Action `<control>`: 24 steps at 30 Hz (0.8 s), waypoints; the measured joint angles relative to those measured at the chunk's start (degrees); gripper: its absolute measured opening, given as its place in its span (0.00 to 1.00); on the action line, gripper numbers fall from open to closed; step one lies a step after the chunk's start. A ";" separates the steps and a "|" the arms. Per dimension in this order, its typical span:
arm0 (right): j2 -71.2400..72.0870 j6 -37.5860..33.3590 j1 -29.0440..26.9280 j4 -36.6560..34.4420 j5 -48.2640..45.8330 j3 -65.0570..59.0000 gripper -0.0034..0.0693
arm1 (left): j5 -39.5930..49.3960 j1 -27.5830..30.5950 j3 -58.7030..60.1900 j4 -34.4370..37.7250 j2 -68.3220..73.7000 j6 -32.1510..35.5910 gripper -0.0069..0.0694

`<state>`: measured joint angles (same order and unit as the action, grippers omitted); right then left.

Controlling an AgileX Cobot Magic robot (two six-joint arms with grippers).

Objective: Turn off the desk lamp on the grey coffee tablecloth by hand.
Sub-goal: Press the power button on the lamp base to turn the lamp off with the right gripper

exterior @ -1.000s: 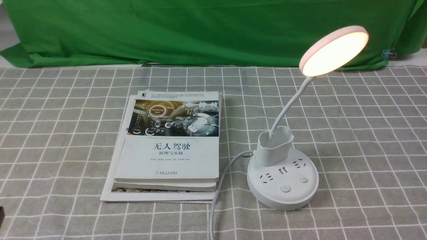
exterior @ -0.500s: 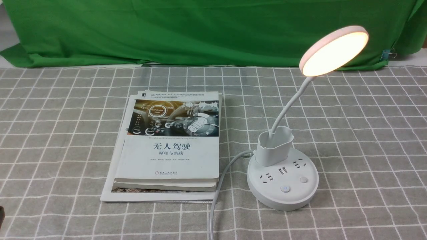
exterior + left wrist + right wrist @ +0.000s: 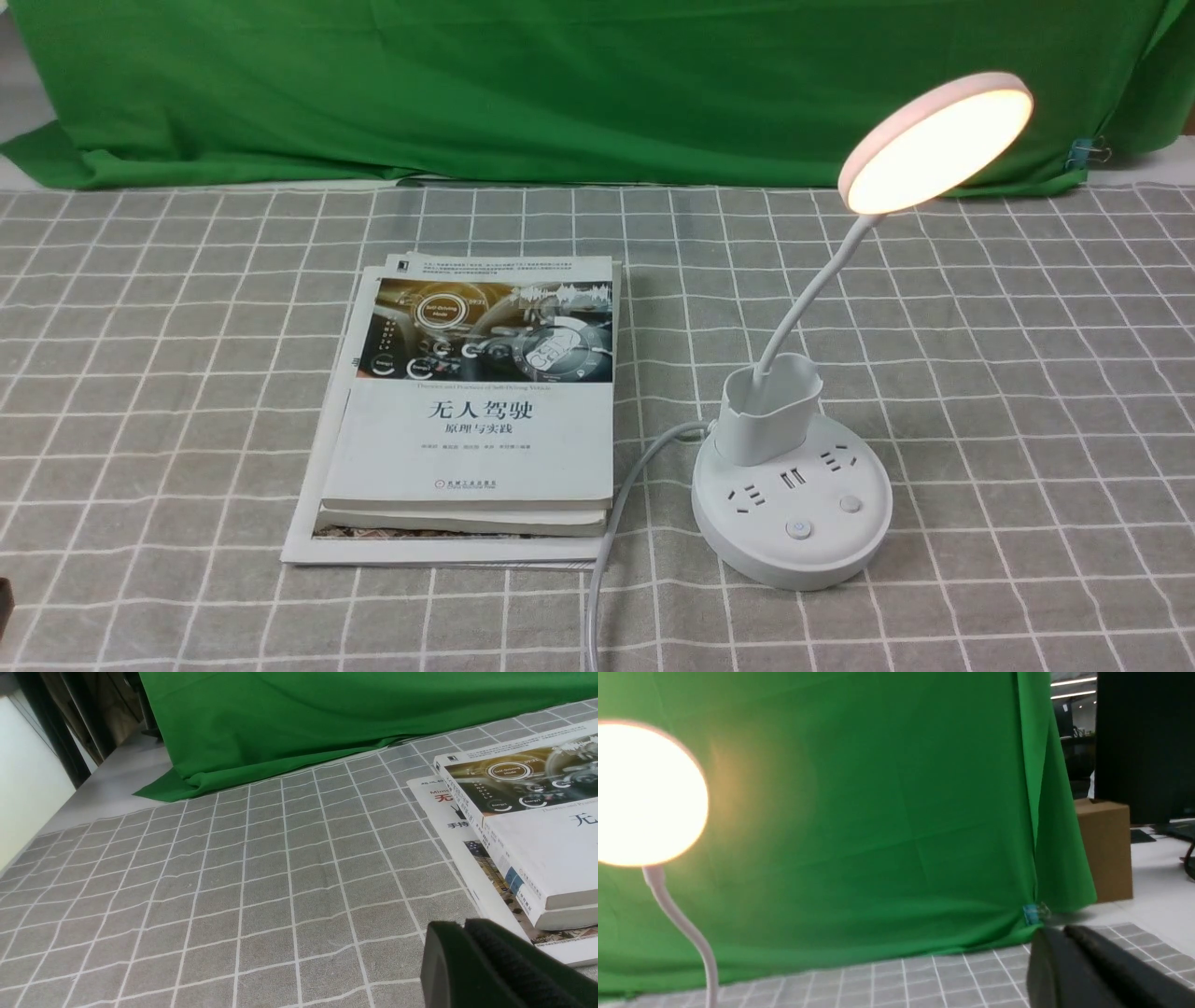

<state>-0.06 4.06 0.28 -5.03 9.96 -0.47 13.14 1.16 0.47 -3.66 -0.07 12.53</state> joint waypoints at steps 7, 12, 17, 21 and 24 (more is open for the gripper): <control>-5.68 2.23 0.00 -0.05 -4.56 5.48 0.12 | 0.00 0.00 0.00 0.00 0.00 0.02 0.12; -16.61 0.81 0.00 -0.05 -10.62 13.56 0.12 | 0.00 0.00 0.00 0.00 0.00 0.02 0.12; -27.62 -0.80 0.00 -0.05 -10.30 17.09 0.12 | 0.00 0.00 0.00 0.00 0.04 0.02 0.12; -34.21 0.47 0.00 -0.05 -6.42 17.35 0.12 | 0.00 0.00 0.00 0.00 0.04 0.02 0.12; -38.74 5.07 0.46 -0.05 -7.17 17.35 0.13 | 0.00 0.00 0.00 0.00 0.04 0.02 0.12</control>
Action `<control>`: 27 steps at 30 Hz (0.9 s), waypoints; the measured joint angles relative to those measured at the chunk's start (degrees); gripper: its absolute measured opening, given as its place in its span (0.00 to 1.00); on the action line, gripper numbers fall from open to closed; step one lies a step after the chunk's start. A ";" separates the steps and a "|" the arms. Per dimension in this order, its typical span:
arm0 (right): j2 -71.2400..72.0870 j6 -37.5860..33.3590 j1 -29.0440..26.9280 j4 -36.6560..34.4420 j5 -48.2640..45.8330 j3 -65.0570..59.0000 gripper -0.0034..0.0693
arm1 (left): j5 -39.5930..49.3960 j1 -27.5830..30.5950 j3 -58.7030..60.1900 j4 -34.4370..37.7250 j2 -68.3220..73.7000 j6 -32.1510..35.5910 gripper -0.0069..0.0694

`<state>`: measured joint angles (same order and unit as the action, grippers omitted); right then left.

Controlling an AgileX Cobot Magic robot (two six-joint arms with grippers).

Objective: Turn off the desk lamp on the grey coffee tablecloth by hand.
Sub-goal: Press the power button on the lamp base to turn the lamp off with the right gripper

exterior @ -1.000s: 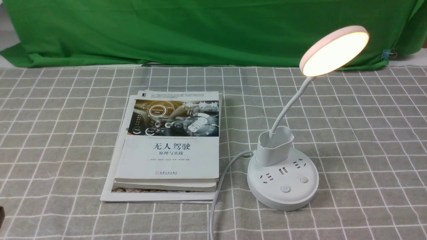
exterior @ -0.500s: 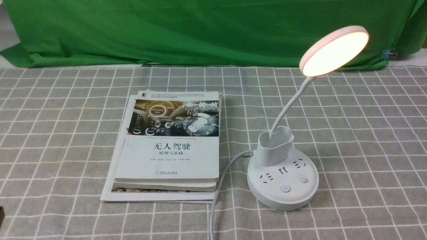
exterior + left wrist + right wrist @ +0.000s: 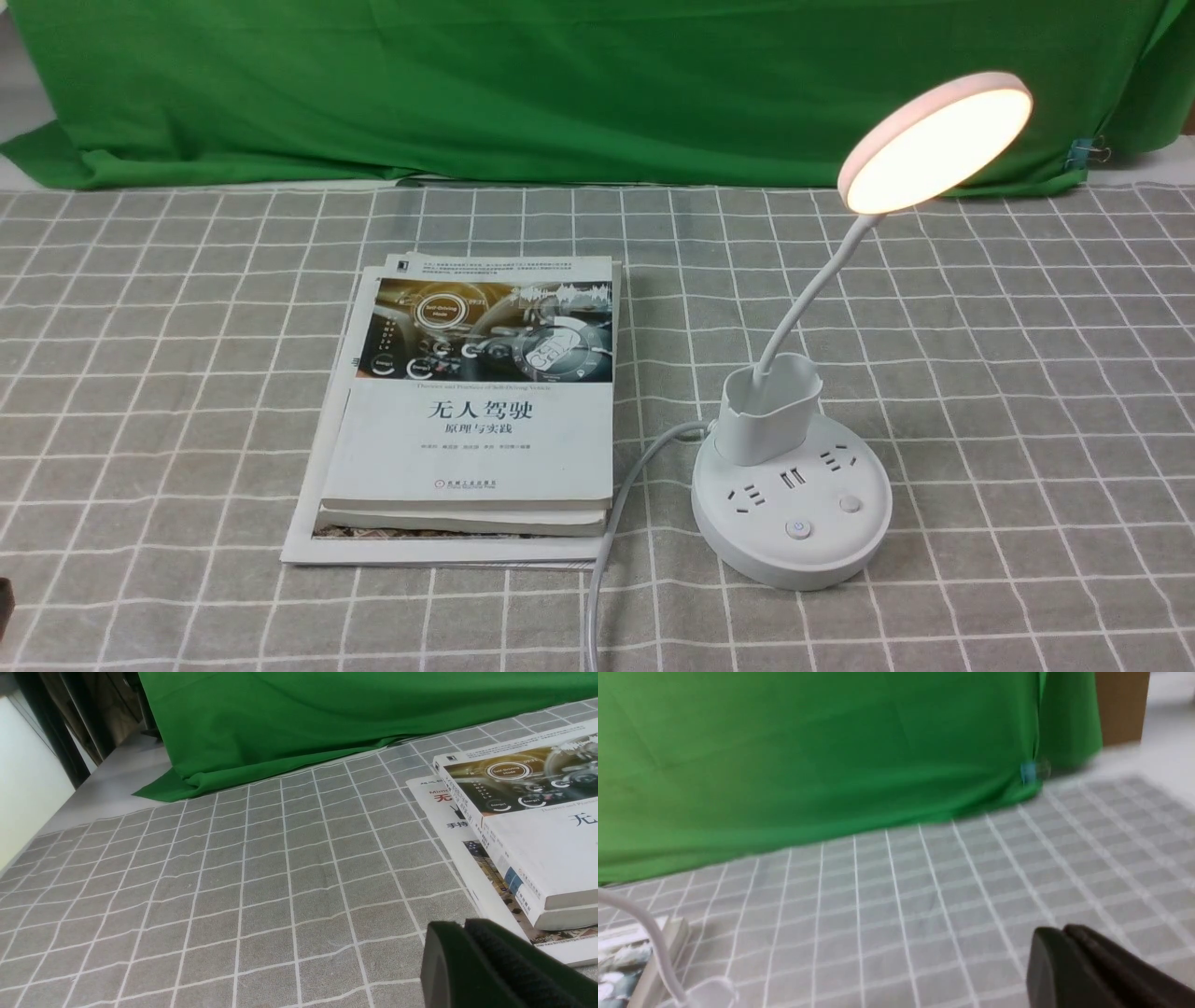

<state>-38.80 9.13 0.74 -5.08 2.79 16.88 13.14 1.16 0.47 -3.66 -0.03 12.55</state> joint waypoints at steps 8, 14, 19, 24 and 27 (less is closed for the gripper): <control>-12.12 0.05 6.42 0.00 -6.20 2.19 0.15 | 0.00 0.00 0.00 0.00 0.00 0.00 0.12; -25.04 -4.31 11.03 0.00 -18.32 11.51 0.13 | 0.00 0.00 0.00 0.00 0.03 0.00 0.12; -32.00 -5.50 13.45 0.05 -21.97 17.08 0.13 | 0.00 0.00 0.00 0.00 0.00 0.00 0.12; -36.51 -6.51 16.56 0.05 -22.53 20.21 0.13 | 0.00 0.00 0.00 0.00 0.00 0.00 0.12; -39.10 -8.10 18.03 0.00 -26.09 23.57 0.13 | 0.00 0.00 0.00 0.00 0.00 0.00 0.12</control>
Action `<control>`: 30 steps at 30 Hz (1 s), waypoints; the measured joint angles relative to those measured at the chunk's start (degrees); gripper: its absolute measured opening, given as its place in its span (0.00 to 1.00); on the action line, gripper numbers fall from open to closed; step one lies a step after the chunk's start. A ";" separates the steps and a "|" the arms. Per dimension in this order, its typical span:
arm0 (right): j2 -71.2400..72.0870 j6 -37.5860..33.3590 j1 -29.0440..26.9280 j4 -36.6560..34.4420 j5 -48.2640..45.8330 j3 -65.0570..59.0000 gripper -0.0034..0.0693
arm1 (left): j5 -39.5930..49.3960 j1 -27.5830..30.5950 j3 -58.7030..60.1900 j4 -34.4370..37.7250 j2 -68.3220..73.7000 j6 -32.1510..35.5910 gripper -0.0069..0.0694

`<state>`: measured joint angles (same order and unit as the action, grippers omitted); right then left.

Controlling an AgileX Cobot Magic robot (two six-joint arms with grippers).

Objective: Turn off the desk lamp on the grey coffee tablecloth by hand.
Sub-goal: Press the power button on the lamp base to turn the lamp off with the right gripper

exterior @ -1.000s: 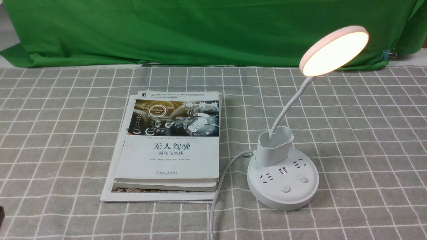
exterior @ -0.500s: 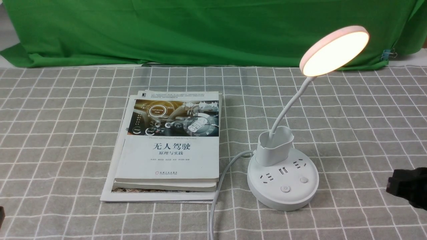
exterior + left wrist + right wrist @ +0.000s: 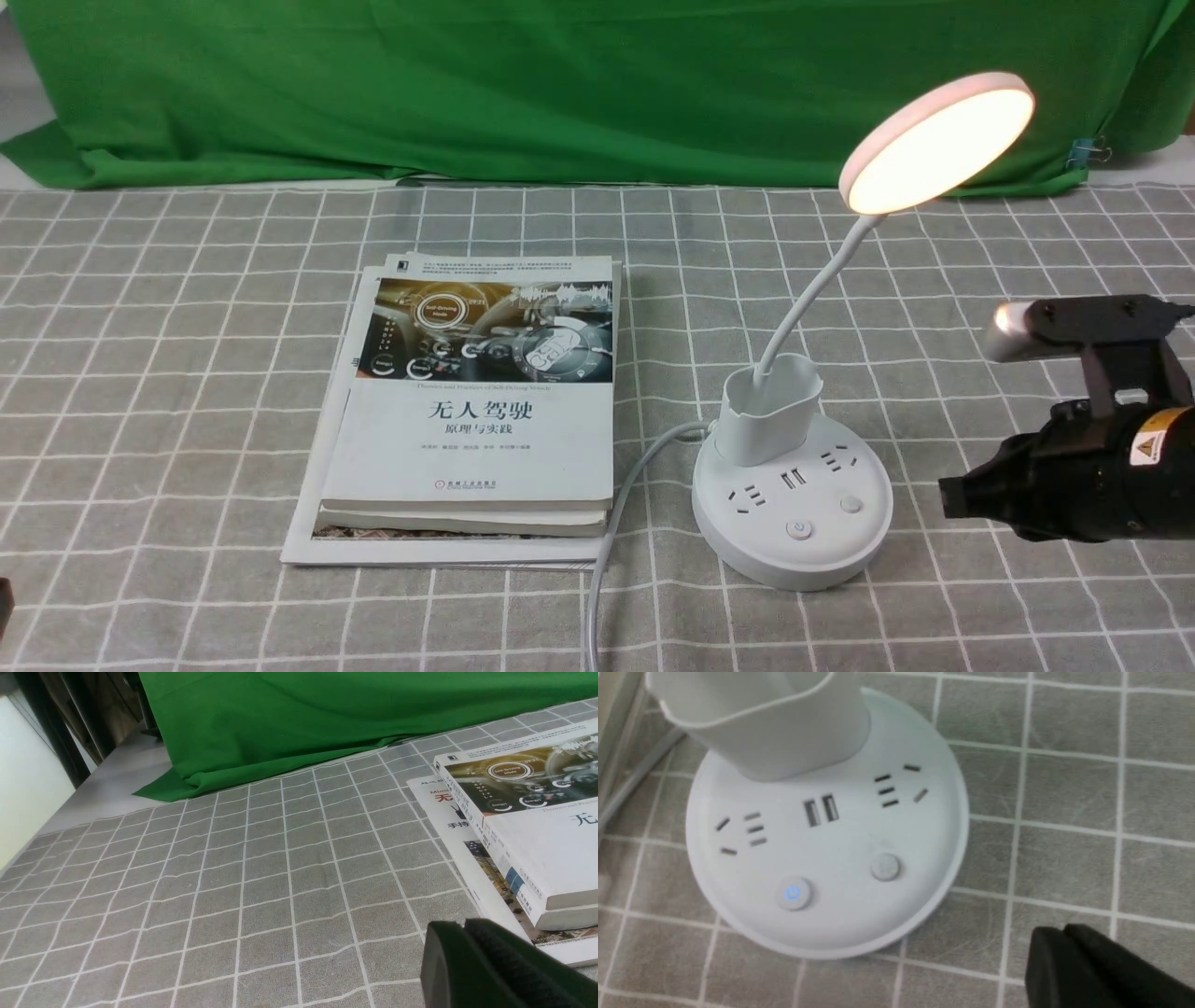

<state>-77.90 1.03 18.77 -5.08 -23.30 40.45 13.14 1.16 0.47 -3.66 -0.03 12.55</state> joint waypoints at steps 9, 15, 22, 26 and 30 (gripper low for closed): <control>-7.48 -2.31 0.35 -2.16 -3.52 9.27 0.13 | 0.00 0.00 0.00 0.00 0.00 -0.01 0.12; -11.94 -9.82 1.56 -11.46 -4.97 10.16 0.13 | 0.00 0.00 0.00 0.00 0.00 -0.01 0.12; -14.62 -12.41 5.11 -12.86 -2.80 10.38 0.13 | 0.00 0.00 0.00 0.00 0.00 -0.01 0.12; -16.55 -12.63 5.20 -12.52 -0.62 10.57 0.12 | 0.00 0.00 0.00 0.00 0.00 -0.01 0.12; -17.80 -12.70 5.20 -11.27 -0.04 10.63 0.12 | 0.00 0.00 0.00 0.00 0.00 -0.01 0.12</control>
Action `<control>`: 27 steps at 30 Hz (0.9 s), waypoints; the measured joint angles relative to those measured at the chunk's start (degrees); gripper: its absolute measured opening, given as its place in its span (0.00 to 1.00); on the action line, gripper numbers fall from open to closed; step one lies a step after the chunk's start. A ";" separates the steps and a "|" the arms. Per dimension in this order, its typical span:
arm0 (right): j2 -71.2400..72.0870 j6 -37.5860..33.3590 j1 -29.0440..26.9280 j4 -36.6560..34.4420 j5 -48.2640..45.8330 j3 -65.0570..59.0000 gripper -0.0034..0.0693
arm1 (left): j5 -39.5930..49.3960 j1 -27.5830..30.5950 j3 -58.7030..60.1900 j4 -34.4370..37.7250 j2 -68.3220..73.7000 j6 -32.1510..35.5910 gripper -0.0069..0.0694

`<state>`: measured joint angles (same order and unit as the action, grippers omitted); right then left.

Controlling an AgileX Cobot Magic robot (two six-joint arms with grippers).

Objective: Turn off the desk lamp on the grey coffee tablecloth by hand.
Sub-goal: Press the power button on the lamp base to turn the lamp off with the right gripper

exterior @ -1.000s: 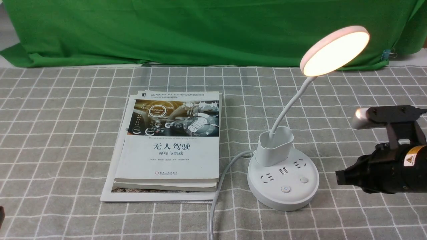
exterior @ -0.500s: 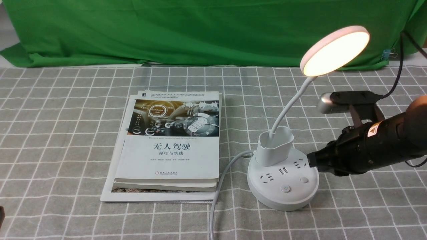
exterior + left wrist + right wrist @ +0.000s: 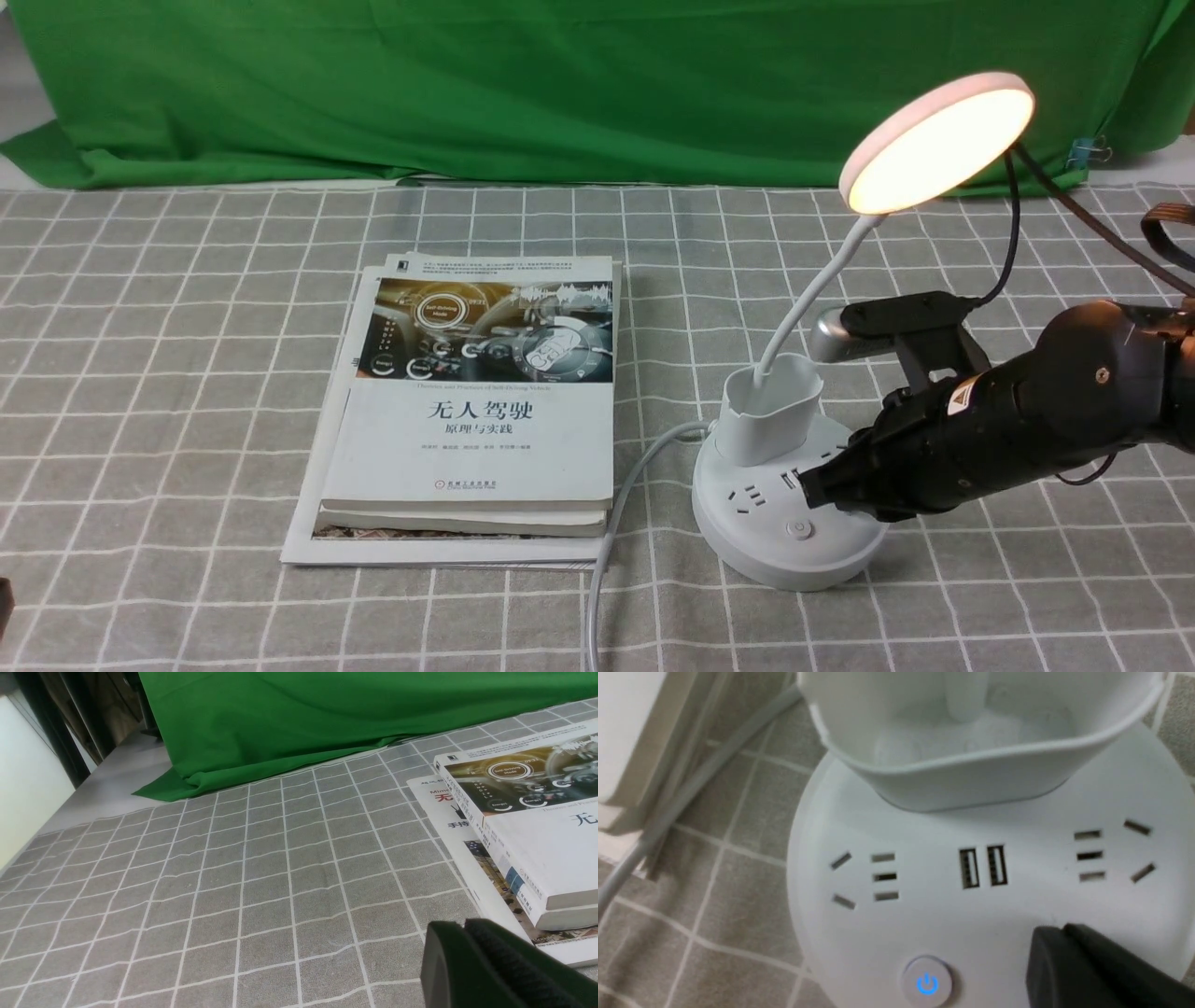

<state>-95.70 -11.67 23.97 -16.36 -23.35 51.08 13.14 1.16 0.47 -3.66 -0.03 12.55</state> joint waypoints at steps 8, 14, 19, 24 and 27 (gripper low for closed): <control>-0.23 0.00 0.00 1.82 0.86 0.06 0.12 | 0.00 0.00 0.00 0.00 0.00 0.00 0.12; -0.35 0.00 0.00 1.88 0.10 0.24 0.12 | 0.00 0.00 0.00 0.00 0.00 0.00 0.12; -1.66 0.37 0.00 1.88 -0.29 0.77 0.12 | 0.00 0.00 0.00 0.00 0.00 0.00 0.12; -2.18 0.84 0.00 1.68 -0.08 1.30 0.12 | 0.00 0.00 0.00 0.00 0.00 -0.01 0.12; -2.18 1.49 0.00 1.68 -0.55 1.78 0.13 | 0.00 0.00 0.00 0.00 0.03 -0.01 0.12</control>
<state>-97.89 -10.18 23.97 -14.68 -23.90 52.86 13.14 1.16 0.47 -3.66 0.00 12.54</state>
